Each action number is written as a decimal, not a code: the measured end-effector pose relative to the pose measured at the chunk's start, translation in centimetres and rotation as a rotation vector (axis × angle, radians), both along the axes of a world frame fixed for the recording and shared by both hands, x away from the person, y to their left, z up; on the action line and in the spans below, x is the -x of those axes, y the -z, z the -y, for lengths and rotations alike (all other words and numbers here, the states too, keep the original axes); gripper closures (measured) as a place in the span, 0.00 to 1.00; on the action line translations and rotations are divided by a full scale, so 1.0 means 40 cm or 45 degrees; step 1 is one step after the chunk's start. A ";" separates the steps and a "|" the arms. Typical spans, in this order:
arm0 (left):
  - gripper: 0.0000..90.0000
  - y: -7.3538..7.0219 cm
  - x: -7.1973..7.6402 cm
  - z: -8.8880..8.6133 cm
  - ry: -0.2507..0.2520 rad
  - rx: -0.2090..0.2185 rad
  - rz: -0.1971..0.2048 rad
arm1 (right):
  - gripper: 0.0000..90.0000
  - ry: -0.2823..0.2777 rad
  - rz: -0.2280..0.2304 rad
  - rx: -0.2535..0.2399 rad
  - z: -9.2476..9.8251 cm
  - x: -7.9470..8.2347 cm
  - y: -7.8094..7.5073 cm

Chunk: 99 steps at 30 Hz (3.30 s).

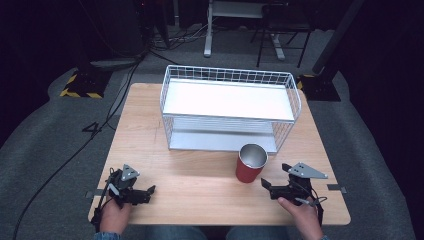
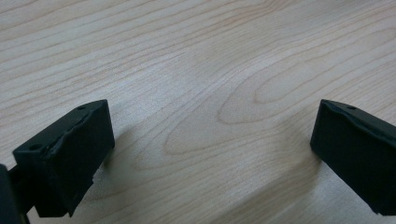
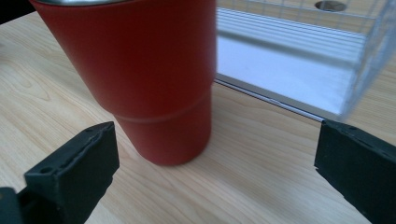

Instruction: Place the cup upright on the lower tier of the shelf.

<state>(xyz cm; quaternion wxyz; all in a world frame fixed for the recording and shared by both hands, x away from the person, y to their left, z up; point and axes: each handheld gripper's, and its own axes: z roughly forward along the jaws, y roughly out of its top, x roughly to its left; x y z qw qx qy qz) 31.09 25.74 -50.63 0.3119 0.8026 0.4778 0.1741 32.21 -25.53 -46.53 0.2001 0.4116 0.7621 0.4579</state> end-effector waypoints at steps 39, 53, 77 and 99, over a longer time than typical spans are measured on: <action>0.00 0.000 -0.001 0.000 -0.002 0.006 -0.007 | 0.12 -0.038 -0.005 -0.006 -0.151 -0.083 0.087; 0.00 0.000 -0.001 0.000 -0.002 0.007 -0.007 | 0.19 -0.073 0.051 0.038 -0.156 -0.079 0.086; 0.00 0.000 -0.001 0.000 -0.001 0.005 -0.005 | 0.20 -0.075 0.038 0.001 -0.173 -0.121 0.038; 0.00 0.001 -0.001 0.001 -0.009 0.007 -0.001 | 0.20 -0.034 0.022 -0.046 -0.225 -0.220 -0.006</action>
